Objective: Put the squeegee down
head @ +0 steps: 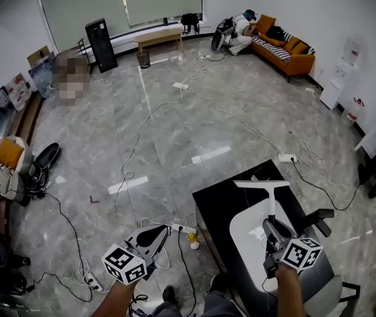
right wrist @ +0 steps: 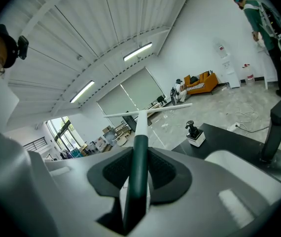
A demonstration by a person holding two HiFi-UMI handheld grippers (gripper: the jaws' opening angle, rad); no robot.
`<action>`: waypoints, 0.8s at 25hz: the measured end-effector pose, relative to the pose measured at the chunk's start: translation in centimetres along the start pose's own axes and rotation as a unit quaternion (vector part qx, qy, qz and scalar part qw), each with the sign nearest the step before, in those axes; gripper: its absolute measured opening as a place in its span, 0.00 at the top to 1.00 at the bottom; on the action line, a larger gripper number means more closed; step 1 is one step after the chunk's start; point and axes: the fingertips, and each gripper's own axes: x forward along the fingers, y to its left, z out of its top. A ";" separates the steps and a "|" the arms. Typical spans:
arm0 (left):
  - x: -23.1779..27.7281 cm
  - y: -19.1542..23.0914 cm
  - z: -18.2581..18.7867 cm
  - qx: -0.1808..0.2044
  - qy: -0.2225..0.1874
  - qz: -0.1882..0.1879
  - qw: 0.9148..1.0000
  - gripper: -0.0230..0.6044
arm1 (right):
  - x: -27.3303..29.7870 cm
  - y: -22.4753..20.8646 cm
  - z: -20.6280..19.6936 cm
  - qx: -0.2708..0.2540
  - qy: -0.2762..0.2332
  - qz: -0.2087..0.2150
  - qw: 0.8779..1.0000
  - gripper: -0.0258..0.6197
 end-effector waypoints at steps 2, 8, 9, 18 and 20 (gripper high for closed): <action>0.6 0.0 -0.4 0.000 0.007 0.000 1.000 0.96 | 0.2 -1.2 -0.1 0.003 0.001 -0.006 1.000 0.80; 2.7 -0.1 -1.7 0.000 0.026 -0.004 1.000 0.96 | 1.2 -5.0 -0.7 0.016 0.002 -0.022 1.000 0.80; 3.0 -0.2 -1.9 0.000 0.029 -0.005 1.000 0.96 | 1.3 -5.6 -0.8 0.018 0.002 -0.024 1.000 0.80; 6.8 -1.6 -3.9 -0.005 0.051 -0.013 0.999 0.96 | 0.9 -12.0 -1.1 0.033 0.005 -0.055 0.998 0.80; 7.1 -1.8 -4.3 -0.007 0.056 -0.015 0.998 0.96 | 0.6 -12.9 -1.2 0.036 0.004 -0.061 0.997 0.80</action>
